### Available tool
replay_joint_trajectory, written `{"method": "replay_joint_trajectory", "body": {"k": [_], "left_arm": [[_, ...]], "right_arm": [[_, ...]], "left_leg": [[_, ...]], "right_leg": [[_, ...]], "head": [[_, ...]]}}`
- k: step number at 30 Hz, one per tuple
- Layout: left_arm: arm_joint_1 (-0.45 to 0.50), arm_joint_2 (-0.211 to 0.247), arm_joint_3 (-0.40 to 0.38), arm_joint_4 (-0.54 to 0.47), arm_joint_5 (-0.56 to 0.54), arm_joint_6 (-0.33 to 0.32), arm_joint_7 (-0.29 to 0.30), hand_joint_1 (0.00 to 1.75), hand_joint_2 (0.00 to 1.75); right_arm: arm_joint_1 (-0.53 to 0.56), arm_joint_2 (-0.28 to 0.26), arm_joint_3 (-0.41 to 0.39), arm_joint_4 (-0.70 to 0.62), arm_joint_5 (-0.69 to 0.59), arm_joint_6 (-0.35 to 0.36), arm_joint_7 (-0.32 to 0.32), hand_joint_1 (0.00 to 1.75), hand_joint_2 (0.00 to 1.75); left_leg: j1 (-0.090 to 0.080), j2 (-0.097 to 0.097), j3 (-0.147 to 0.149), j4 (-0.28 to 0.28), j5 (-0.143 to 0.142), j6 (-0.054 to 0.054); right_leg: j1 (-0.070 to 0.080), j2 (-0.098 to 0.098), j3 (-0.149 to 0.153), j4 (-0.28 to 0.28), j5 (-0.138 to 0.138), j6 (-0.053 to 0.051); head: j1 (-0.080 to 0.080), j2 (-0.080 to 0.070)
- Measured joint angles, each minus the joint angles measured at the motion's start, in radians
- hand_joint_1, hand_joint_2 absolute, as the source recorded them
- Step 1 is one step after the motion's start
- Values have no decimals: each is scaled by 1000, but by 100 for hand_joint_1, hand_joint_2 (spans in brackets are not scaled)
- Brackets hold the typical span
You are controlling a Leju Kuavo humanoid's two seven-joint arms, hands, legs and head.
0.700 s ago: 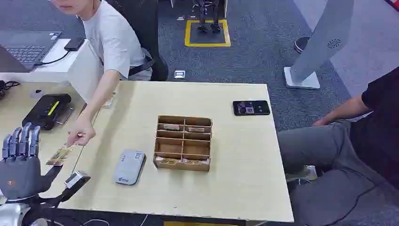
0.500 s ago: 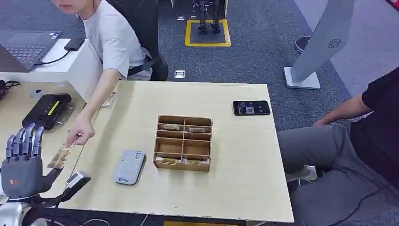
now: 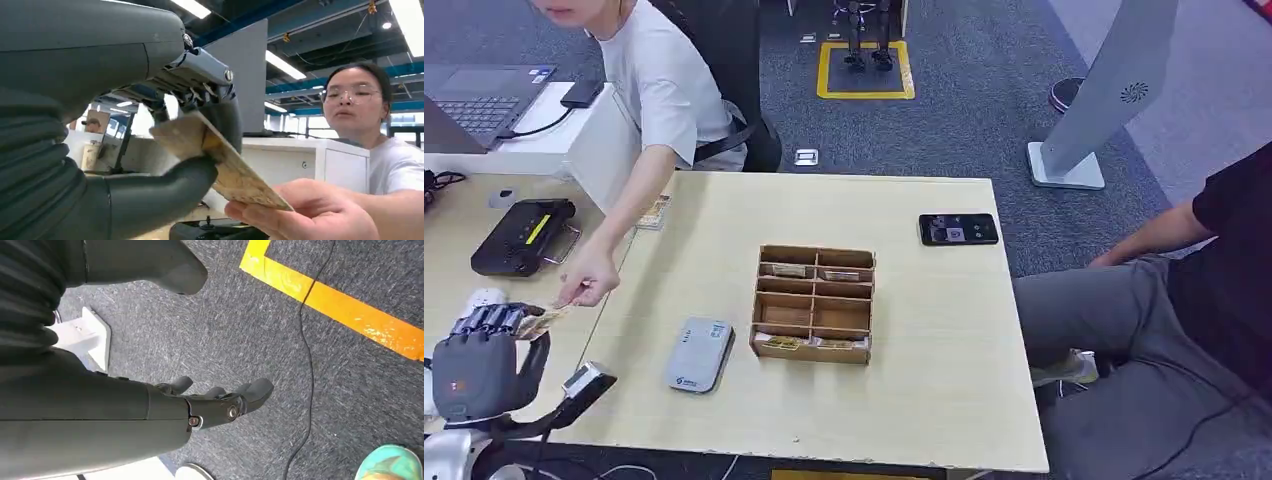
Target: Pass the card to the sensor for recognition and then transmit it.
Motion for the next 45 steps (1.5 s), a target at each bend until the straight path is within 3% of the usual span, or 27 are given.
{"method": "replay_joint_trajectory", "body": {"k": [21, 25, 27, 30, 33, 37, 40, 45], "left_arm": [[5, 3, -1, 1, 110, -23, -67, 175, 175], [13, 3, -1, -3, 188, -17, -126, 175, 175], [17, -1, -1, -12, 265, -27, -173, 175, 175], [17, -15, -5, -44, 466, -169, -196, 175, 175], [16, -41, -31, -93, 686, -348, -191, 175, 175], [16, -79, -65, -142, 892, -456, -128, 175, 175], [13, -114, -90, -158, 1080, -478, -62, 175, 175], [12, -133, -160, -155, 1212, -431, -9, 175, 175]], "right_arm": [[0, 0, 5, 4, 1, -6, -8, 0, 175], [0, 0, 6, 5, 1, -6, -12, 0, 175], [0, 0, 10, 5, 0, -6, -12, 0, 175], [0, 0, 12, 5, -8, -6, -5, 0, 175], [0, 0, 13, 5, -12, -10, -3, 0, 175], [2, 0, 12, 5, -20, -18, -4, 0, 175], [1, 0, 12, 5, -23, -38, -8, 0, 175], [0, 0, 12, 8, -23, -51, -2, 0, 175]], "left_leg": [[0, 0, 0, 0, 0, 0], [0, 0, 0, 0, 0, 0], [0, 0, 0, 0, 0, 0], [0, 0, 0, 0, 0, 0], [0, 0, 0, 0, 0, 0], [-1, 0, 0, 0, 0, 0], [-1, 0, 0, 1, 0, 0], [-1, 0, 0, 0, 0, 1]], "right_leg": [[0, 0, 0, 0, 0, 0], [0, 0, 0, 0, 0, 0], [0, 0, 0, 0, 0, 0], [0, 0, 0, 0, 0, 0], [0, 0, 0, 0, 0, 0], [0, 0, 0, 0, 0, 0], [-1, 0, 0, 0, 0, 0], [-1, 0, 0, 0, 0, 0]], "head": [[0, 0], [0, 0], [0, 0], [0, 0], [0, 0], [0, 0], [0, 0], [0, 0]]}}
